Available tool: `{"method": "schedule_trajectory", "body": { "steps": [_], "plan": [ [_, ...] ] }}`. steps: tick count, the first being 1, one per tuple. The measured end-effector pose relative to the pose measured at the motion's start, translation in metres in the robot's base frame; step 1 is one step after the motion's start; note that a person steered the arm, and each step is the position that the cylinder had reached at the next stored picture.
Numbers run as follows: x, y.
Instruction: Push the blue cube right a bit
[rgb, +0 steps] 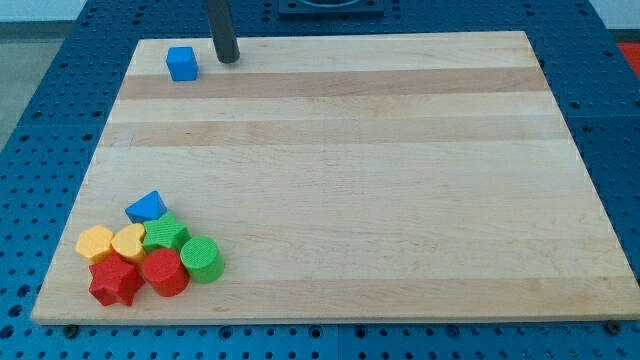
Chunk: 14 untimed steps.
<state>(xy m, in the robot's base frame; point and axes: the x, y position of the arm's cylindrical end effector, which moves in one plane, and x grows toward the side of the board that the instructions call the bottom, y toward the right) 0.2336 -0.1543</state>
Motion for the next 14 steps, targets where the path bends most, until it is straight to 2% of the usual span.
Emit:
{"method": "schedule_trajectory", "body": {
  "steps": [4, 5, 6, 7, 8, 9, 10, 11, 12, 13, 14],
  "plan": [
    [0.008, -0.004],
    [0.004, -0.044],
    [-0.001, -0.044],
    [-0.038, -0.041],
    [-0.042, -0.045],
    [-0.025, -0.099],
    [0.013, -0.138],
    [0.016, -0.141],
    [0.048, -0.135],
    [0.041, -0.133],
    [0.017, -0.118]
  ]
}}
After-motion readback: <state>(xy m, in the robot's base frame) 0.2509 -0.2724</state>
